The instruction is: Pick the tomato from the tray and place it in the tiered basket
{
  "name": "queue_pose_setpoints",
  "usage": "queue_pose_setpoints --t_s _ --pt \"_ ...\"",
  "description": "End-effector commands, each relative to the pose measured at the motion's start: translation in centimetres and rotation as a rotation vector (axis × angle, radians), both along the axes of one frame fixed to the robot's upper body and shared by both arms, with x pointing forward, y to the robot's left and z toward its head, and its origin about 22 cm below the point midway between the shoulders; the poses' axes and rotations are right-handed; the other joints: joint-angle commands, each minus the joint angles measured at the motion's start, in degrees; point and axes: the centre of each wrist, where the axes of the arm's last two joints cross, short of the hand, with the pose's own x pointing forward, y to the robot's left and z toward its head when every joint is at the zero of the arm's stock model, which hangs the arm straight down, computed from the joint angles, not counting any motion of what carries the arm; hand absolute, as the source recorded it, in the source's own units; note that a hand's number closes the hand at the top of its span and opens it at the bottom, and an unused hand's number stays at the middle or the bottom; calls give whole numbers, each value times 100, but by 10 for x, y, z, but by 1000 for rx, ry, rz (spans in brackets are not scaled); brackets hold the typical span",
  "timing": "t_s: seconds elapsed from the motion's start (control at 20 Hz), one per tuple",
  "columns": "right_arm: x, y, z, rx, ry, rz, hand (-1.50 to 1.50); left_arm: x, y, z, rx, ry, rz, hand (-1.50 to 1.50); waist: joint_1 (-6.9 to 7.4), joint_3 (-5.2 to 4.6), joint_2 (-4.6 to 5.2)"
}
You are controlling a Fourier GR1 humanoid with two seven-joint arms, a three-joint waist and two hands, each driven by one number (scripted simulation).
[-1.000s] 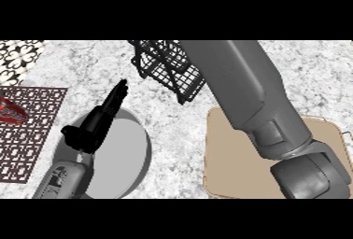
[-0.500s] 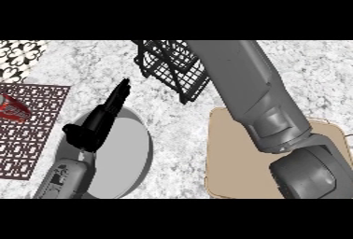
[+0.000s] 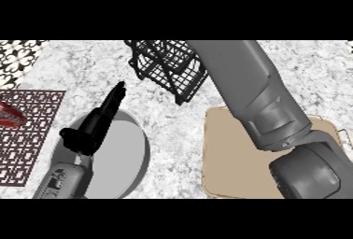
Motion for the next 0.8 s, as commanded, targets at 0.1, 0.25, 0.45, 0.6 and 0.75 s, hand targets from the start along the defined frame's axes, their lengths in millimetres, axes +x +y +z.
queue_pose_setpoints --t_s 0.1,0.25,0.45,0.6,0.75 --pt "8 -15 -2 -100 -137 -275 -150 -17 14 -29 9 117 56 0 -349 -56 -56" --pt "12 -29 -7 -103 -225 -388 -150 -23 15 -33 -2 126 72 0 -429 -50 -78" --pt "9 -33 -10 -60 -344 -438 -150 -29 25 -33 4 139 111 0 -622 -35 -167" --pt "11 -62 7 -20 -364 -457 -150 -39 34 -43 5 126 144 0 -826 -33 -237" --pt "8 -83 -1 -9 -364 -431 -150 -42 41 -41 11 163 188 0 -1052 -19 -331"
